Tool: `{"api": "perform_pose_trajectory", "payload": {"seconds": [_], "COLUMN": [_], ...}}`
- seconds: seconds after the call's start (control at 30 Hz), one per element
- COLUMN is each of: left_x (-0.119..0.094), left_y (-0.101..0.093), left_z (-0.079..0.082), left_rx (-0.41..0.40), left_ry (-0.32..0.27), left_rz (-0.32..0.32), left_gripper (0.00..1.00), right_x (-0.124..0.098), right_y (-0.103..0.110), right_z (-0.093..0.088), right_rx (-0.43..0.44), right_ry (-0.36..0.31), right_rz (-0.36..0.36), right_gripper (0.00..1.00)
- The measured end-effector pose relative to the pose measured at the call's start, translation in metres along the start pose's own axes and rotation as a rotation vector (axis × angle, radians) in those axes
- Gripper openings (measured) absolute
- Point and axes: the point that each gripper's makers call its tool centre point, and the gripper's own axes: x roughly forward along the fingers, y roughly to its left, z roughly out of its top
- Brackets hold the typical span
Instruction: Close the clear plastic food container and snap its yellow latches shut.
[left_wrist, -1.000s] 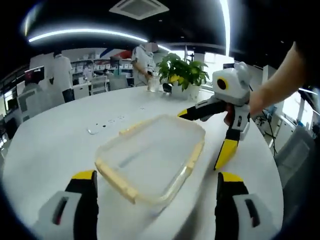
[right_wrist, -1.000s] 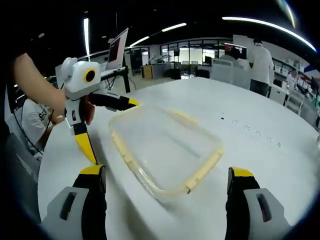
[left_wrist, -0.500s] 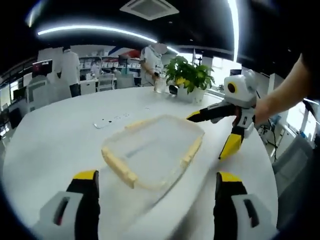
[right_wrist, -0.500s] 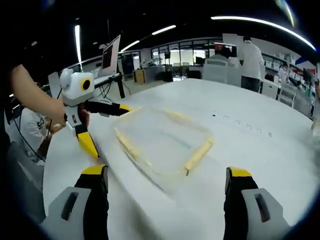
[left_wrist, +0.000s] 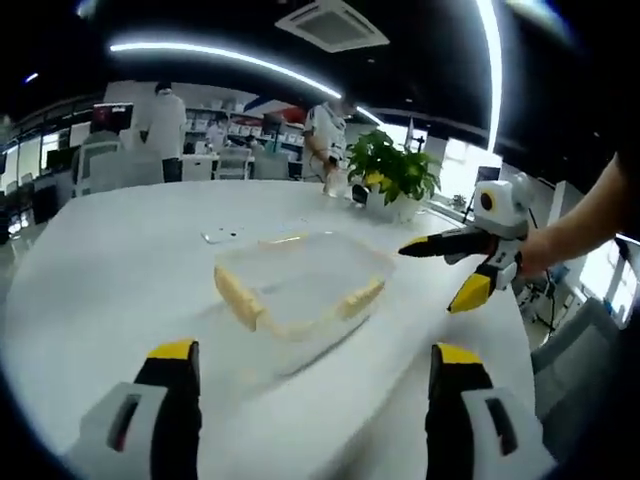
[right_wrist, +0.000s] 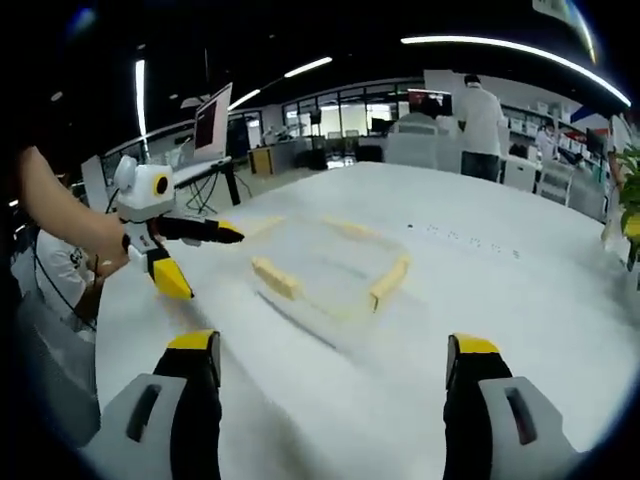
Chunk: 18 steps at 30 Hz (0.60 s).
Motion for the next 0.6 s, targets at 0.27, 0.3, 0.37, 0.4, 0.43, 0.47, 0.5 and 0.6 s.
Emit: {"api": "perform_pose_trajectory", "payload": {"seconds": [0.27, 0.3, 0.37, 0.4, 0.43, 0.47, 0.5, 0.6], "left_x": [-0.023, -0.027, -0.031, -0.033, -0.037, -0.039, -0.042, -0.051], "left_y": [0.003, 0.002, 0.0, -0.001, -0.004, -0.005, -0.009, -0.015], "left_z": [-0.001, 0.0, 0.0, -0.001, -0.003, -0.004, -0.007, -0.014], "left_rx": [-0.076, -0.084, -0.091, -0.096, -0.104, -0.114, -0.127, -0.136], "left_ry": [-0.029, -0.033, -0.042, -0.044, -0.045, -0.045, -0.044, -0.042], "left_rz": [0.063, 0.07, 0.079, 0.08, 0.082, 0.083, 0.08, 0.083], "left_gripper": [0.89, 0.88, 0.88, 0.88, 0.88, 0.88, 0.88, 0.87], "right_x": [-0.018, -0.021, -0.026, -0.029, -0.033, -0.034, -0.037, -0.046], "right_y": [0.006, 0.007, 0.01, 0.012, 0.013, 0.013, 0.015, 0.018], "right_z": [0.001, -0.001, -0.004, -0.005, -0.007, -0.008, -0.01, -0.015], "right_rx": [0.029, 0.031, 0.036, 0.037, 0.044, 0.048, 0.053, 0.059], "right_ry": [-0.018, -0.017, -0.014, -0.013, -0.014, -0.014, -0.012, -0.013], "right_rz": [-0.026, -0.03, -0.031, -0.034, -0.036, -0.037, -0.041, -0.042], "right_gripper": [0.89, 0.89, 0.88, 0.88, 0.88, 0.88, 0.88, 0.88]}}
